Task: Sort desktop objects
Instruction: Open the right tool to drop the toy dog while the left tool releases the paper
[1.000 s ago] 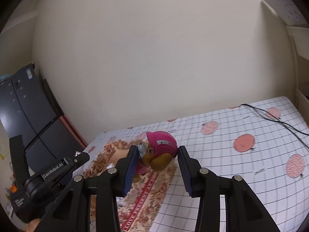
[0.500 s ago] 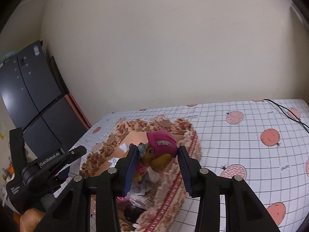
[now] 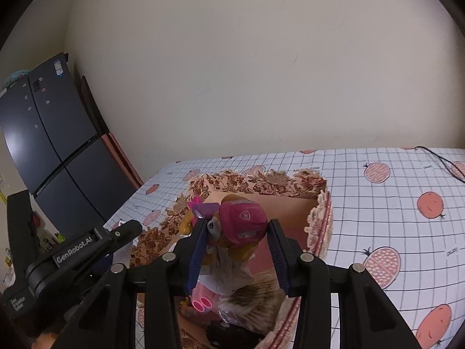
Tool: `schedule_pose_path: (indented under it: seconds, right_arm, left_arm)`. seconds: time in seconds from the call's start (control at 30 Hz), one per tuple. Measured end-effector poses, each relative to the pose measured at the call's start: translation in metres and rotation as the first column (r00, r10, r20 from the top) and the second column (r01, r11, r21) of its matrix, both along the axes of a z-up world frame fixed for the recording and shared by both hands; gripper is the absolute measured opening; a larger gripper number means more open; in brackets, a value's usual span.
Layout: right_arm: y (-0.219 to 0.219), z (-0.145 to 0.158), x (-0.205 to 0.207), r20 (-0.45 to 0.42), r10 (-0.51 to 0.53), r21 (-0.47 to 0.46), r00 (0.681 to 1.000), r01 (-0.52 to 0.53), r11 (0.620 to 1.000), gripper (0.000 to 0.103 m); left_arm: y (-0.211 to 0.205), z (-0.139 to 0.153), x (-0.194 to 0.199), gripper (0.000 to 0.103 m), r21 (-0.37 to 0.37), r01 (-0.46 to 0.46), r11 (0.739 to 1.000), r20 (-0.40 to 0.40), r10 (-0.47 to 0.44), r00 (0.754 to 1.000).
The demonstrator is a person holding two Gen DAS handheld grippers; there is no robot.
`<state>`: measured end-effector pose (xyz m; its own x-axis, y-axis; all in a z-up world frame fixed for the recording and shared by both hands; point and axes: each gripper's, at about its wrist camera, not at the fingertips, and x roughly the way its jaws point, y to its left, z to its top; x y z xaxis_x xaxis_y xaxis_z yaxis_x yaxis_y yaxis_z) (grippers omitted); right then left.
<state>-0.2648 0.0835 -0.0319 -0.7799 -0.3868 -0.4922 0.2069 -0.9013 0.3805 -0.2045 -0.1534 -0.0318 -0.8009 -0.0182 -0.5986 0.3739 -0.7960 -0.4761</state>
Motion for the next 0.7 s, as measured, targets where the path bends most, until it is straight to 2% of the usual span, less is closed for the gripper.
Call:
schedule_pose_path:
  seconds: [0.33, 0.7]
  right_arm:
    - [-0.006, -0.01, -0.021, 0.06, -0.002, 0.018, 0.998, 0.001, 1.0, 0.046]
    - [-0.007, -0.009, -0.02, 0.069, 0.004, 0.044, 0.998, -0.007, 0.999, 0.046]
  left_arm:
    - [0.005, -0.012, -0.01, 0.064, 0.005, 0.025, 1.0, 0.03, -0.025, 0.999]
    - [0.008, -0.021, -0.017, 0.064, 0.011, 0.025, 1.0, 0.079, -0.026, 0.997]
